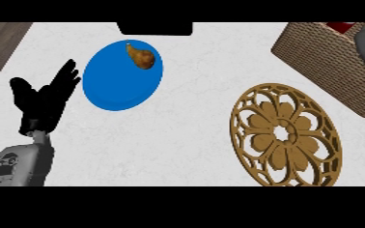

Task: Pick the can from the placemat and place it in the basket

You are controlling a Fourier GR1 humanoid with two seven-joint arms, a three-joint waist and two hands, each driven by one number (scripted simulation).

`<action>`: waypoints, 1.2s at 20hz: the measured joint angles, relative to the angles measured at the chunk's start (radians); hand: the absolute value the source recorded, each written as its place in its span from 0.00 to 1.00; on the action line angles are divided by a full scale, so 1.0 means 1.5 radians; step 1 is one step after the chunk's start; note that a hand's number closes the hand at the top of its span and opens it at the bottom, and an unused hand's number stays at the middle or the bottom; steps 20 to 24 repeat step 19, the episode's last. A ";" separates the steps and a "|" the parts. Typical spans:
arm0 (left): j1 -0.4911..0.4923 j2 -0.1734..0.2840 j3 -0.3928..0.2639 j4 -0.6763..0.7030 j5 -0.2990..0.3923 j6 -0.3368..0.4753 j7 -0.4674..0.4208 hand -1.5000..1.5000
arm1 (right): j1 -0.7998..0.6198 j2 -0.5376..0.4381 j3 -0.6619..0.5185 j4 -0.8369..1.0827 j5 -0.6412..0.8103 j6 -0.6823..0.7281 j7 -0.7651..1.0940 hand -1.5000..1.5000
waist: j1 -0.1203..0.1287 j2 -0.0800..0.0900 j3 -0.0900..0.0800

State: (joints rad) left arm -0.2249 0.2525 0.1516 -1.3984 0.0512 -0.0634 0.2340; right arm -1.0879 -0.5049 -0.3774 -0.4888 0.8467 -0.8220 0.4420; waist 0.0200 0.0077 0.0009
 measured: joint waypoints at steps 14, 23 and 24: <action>0.040 0.014 0.024 -0.026 0.005 0.004 0.013 0.50 | 0.211 -0.050 -0.131 -0.309 -0.231 0.074 -0.028 0.00 | -0.039 -0.015 -0.001; 0.049 0.013 0.030 -0.027 0.008 0.002 0.005 0.50 | 0.363 -0.060 -0.159 -0.468 -0.313 0.200 -0.006 0.00 | -0.048 -0.016 -0.001; 0.049 0.013 0.030 -0.027 0.008 0.002 0.005 0.50 | 0.363 -0.060 -0.159 -0.468 -0.313 0.200 -0.006 0.00 | -0.048 -0.016 -0.001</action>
